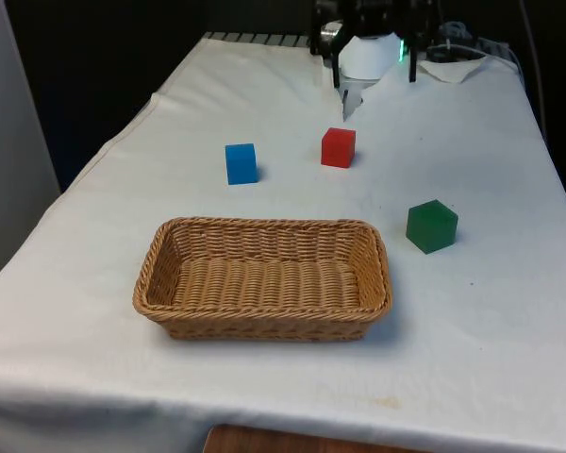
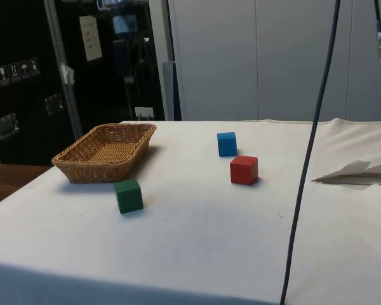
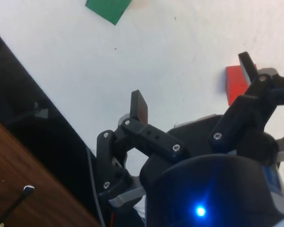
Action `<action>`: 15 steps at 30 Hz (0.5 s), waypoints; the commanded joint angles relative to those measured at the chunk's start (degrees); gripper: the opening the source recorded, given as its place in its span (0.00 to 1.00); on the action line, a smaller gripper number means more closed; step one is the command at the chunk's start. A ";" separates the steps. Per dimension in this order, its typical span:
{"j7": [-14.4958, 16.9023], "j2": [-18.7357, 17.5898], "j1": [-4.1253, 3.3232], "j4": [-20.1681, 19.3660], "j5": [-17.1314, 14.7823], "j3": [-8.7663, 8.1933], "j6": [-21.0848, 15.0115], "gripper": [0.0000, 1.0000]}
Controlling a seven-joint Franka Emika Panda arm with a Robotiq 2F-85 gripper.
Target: Pick up exactly two blocks and place them into the basket.
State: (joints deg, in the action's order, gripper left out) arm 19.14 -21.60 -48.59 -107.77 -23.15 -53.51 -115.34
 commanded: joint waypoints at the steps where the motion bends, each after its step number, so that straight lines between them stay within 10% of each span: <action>1: -0.17 1.72 -1.43 -2.81 1.03 -0.80 -2.29 1.00; 6: 0.74 1.43 -1.20 -4.87 0.97 -0.52 -4.01 1.00; 7: 0.97 0.00 0.00 -2.81 0.00 0.23 -2.23 1.00; 8: 1.09 1.38 -1.09 -5.27 0.92 -0.46 -4.35 1.00; 15: 4.07 0.63 -0.29 -8.37 0.23 0.00 -6.53 1.00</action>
State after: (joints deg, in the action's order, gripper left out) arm 22.52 -21.54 -48.47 -114.48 -23.15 -53.29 -120.26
